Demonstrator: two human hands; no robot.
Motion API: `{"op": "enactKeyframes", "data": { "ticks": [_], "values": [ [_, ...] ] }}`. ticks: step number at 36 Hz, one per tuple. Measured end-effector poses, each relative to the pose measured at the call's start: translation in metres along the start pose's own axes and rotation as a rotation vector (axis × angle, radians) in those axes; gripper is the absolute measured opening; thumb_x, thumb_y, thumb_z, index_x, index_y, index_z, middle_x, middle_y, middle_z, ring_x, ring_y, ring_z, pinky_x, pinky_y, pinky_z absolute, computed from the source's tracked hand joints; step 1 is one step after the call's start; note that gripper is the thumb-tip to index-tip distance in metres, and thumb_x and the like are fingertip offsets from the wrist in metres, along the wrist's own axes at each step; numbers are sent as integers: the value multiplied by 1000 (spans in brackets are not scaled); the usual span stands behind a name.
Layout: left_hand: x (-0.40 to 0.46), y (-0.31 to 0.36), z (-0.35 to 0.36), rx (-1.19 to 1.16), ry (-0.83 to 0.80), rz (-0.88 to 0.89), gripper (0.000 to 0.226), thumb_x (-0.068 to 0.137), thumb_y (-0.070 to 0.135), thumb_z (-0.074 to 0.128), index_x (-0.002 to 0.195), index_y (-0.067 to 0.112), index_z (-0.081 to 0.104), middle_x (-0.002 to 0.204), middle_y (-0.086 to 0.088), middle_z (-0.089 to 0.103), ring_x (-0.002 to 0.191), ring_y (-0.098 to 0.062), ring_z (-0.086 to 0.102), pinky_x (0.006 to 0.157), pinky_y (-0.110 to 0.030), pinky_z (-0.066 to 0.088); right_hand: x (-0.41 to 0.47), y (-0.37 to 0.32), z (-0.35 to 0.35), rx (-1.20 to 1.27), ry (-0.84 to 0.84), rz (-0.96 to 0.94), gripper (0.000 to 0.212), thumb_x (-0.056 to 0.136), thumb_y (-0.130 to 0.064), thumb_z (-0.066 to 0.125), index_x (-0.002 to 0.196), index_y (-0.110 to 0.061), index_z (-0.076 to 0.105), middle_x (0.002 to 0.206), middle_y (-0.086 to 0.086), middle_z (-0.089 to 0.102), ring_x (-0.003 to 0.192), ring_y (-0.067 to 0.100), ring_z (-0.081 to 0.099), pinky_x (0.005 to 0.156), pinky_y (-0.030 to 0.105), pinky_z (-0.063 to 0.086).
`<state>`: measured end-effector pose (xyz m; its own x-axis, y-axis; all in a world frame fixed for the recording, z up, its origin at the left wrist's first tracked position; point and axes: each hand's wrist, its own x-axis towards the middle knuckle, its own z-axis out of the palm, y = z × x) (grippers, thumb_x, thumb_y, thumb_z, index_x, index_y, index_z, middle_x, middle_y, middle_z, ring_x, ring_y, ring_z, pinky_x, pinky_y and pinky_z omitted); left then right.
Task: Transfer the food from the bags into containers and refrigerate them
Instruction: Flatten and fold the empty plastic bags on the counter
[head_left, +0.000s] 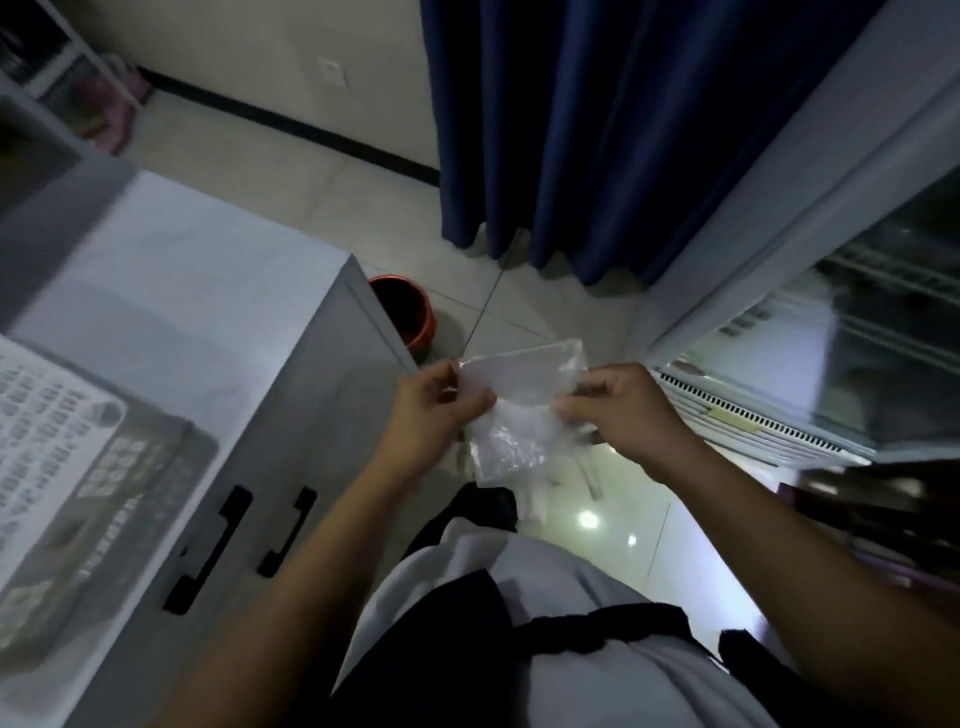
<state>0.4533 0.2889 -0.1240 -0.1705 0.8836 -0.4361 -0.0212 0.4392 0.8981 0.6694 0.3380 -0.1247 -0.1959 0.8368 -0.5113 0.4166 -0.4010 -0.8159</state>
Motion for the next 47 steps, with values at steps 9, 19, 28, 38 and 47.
{"op": "enactKeyframes", "data": {
  "ticks": [9,19,28,38,47],
  "values": [
    [97,51,20,66,172,106,13,85,-1,69,93,9,66,89,-18,70,82,-39,69,71,-58,58,79,-59,4,-270,286,-256,10,90,-21,66,93,-13,72,83,4,74,79,25,70,75,40,58],
    [181,73,20,61,290,154,10,92,10,70,101,13,70,94,-4,72,87,-20,68,78,-41,58,185,-102,14,-34,-122,-174,22,100,-26,56,112,-28,74,96,-12,74,90,0,68,81,21,53],
    [256,87,18,133,354,2,45,85,4,77,127,8,62,127,-2,51,111,-13,59,90,-19,52,311,-154,-1,133,-645,154,32,99,-57,42,97,-56,74,115,-27,70,112,-3,61,102,35,43],
    [337,53,16,239,792,-235,21,87,-2,67,106,5,75,105,2,59,87,-4,57,77,0,39,425,-187,12,-321,-1030,198,56,66,-83,51,102,-47,75,108,-22,72,103,-4,63,90,32,44],
    [424,-67,-7,207,830,-478,26,97,-2,52,117,0,68,126,-5,51,86,3,47,73,4,29,547,-80,51,-1121,-849,-100,66,97,-60,44,154,-29,32,163,-2,28,142,26,37,115,46,32]
  ]
}}
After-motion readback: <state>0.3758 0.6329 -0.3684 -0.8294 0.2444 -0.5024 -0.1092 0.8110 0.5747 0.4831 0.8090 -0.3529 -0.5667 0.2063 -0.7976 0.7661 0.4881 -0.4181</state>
